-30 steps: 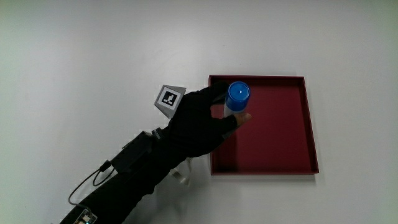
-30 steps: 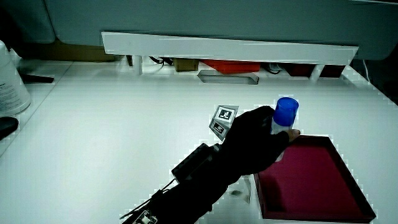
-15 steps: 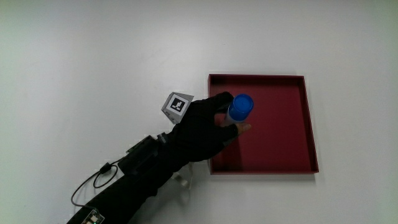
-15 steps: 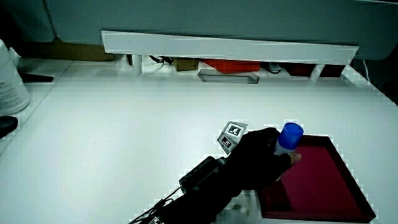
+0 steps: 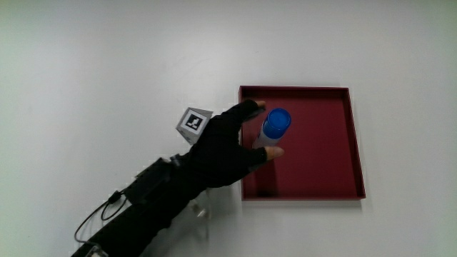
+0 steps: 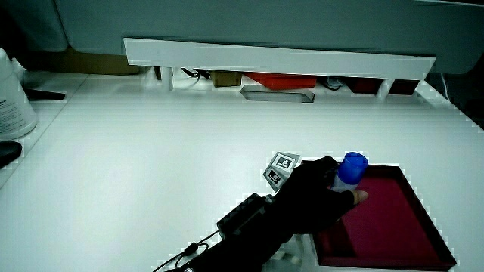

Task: Place glue into plate

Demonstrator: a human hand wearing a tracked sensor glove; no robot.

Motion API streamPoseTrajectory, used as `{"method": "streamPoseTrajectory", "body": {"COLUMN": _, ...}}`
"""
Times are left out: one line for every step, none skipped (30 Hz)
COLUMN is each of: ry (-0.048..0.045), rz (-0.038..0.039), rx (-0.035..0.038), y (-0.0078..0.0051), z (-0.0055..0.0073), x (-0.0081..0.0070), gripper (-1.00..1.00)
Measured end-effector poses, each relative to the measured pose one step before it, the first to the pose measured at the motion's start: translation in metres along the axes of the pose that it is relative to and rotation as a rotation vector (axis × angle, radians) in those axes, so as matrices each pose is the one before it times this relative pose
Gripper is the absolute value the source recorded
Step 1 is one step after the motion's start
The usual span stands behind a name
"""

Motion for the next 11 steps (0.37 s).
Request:
{"method": "streamPoseTrajectory", "body": {"ry": -0.00405, "rz": -0.00612, "rx": -0.02116, "y": -0.00143, "z": 0.00362, "x": 0.00198, "gripper": -0.93}}
{"method": "streamPoseTrajectory", "body": {"ry": -0.00373, "rz": -0.00021, "rx": -0.03045, "y": -0.00188, "z": 0.00357, "x": 0.00409, "gripper": -1.00}}
{"method": "streamPoseTrajectory", "body": {"ry": -0.00373, "rz": -0.00021, "rx": -0.03045, "y": -0.00199, "z": 0.00349, "x": 0.00411, "gripper": -1.00}}
{"method": "streamPoseTrajectory", "body": {"ry": -0.02123, "rz": 0.01236, "rx": -0.04338, "y": -0.00188, "z": 0.00320, "x": 0.00520, "gripper": -1.00}}
{"method": "streamPoseTrajectory", "body": {"ry": -0.02123, "rz": 0.01236, "rx": -0.04338, "y": -0.00208, "z": 0.00300, "x": 0.00524, "gripper": -1.00}}
{"method": "streamPoseTrajectory", "body": {"ry": -0.02782, "rz": 0.02501, "rx": -0.02934, "y": -0.00396, "z": 0.00328, "x": 0.00617, "gripper": -1.00}}
{"method": "streamPoseTrajectory", "body": {"ry": 0.00676, "rz": 0.03730, "rx": -0.01188, "y": -0.00584, "z": 0.00380, "x": 0.00928, "gripper": -1.00}}
{"method": "streamPoseTrajectory", "body": {"ry": 0.00676, "rz": 0.03730, "rx": -0.01188, "y": -0.00622, "z": 0.00379, "x": 0.00903, "gripper": -1.00}}
{"method": "streamPoseTrajectory", "body": {"ry": 0.00676, "rz": 0.03730, "rx": -0.01188, "y": -0.00660, "z": 0.00377, "x": 0.00877, "gripper": -1.00}}
{"method": "streamPoseTrajectory", "body": {"ry": 0.02231, "rz": 0.00369, "rx": -0.00081, "y": -0.00482, "z": 0.00579, "x": 0.00097, "gripper": -1.00}}
{"method": "streamPoseTrajectory", "body": {"ry": 0.02231, "rz": 0.00369, "rx": -0.00081, "y": -0.00483, "z": 0.00580, "x": 0.00083, "gripper": -1.00}}
